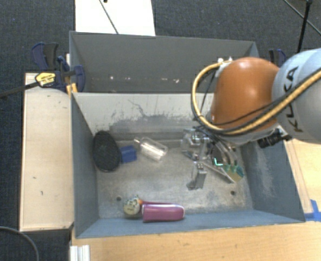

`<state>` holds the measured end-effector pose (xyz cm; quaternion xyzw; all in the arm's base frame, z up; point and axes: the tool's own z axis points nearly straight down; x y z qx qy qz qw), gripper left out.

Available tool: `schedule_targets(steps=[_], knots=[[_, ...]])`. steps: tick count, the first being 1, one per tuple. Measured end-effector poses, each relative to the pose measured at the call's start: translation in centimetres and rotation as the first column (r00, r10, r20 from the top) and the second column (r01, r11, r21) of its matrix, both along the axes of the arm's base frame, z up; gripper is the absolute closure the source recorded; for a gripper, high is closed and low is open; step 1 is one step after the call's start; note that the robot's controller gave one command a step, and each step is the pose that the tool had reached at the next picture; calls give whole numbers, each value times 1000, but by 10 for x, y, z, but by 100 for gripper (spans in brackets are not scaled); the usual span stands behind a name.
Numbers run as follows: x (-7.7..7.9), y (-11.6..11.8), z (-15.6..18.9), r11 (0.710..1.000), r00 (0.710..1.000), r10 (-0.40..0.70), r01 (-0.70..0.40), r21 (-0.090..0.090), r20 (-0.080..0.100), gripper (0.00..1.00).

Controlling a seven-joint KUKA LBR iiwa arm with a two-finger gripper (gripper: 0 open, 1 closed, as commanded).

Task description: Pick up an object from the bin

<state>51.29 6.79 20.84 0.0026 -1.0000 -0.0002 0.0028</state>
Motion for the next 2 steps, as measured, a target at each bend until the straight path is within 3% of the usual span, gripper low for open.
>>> schedule_targets(steps=[1, 2], knots=[[-28, 52, -123, 985, 985, 171, -171, 2, 11, 0], [-34, 51, -107, 973, 973, 230, -230, 1, 12, 0]])
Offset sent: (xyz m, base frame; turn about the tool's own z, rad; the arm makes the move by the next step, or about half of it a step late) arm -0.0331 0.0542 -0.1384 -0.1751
